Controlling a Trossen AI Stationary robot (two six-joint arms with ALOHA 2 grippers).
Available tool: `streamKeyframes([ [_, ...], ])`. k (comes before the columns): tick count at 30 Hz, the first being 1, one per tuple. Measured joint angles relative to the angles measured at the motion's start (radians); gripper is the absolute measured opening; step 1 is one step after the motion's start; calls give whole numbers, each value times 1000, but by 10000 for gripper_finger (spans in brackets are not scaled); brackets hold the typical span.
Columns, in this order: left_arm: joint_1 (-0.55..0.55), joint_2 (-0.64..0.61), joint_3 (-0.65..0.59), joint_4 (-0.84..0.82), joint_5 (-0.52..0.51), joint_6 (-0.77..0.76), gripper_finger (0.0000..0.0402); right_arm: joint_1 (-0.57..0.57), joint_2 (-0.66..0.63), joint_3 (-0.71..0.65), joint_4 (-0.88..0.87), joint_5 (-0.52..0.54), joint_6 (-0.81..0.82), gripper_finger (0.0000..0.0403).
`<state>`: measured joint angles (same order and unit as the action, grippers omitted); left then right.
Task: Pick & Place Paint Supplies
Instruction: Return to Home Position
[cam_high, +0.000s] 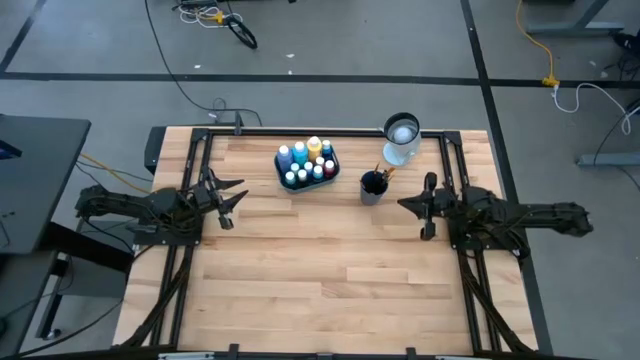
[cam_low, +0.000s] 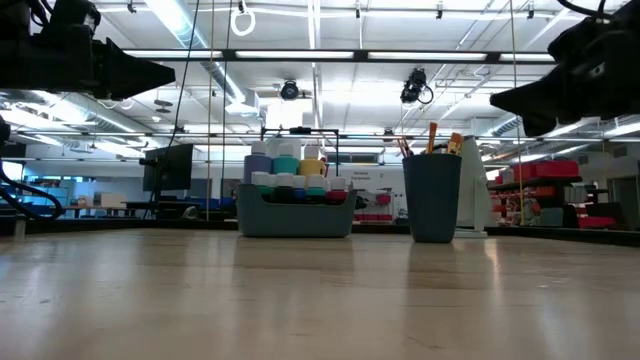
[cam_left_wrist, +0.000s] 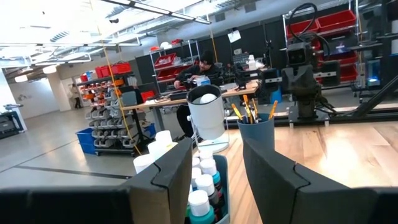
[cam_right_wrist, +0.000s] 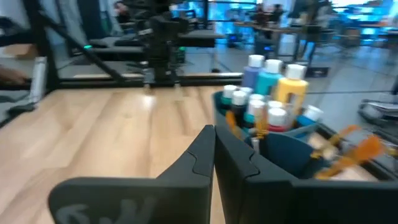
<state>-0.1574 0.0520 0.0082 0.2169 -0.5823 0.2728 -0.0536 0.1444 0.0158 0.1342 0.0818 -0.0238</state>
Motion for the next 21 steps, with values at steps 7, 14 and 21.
streamKeyframes([
  [7,0,0,0,0,0,5,152,0,-71,0,-75,35,-11,11],
  [14,0,0,0,0,0,4,152,0,-56,1,-104,59,-73,11],
  [21,0,0,0,0,0,-2,152,0,-55,1,-101,60,-65,11],
])
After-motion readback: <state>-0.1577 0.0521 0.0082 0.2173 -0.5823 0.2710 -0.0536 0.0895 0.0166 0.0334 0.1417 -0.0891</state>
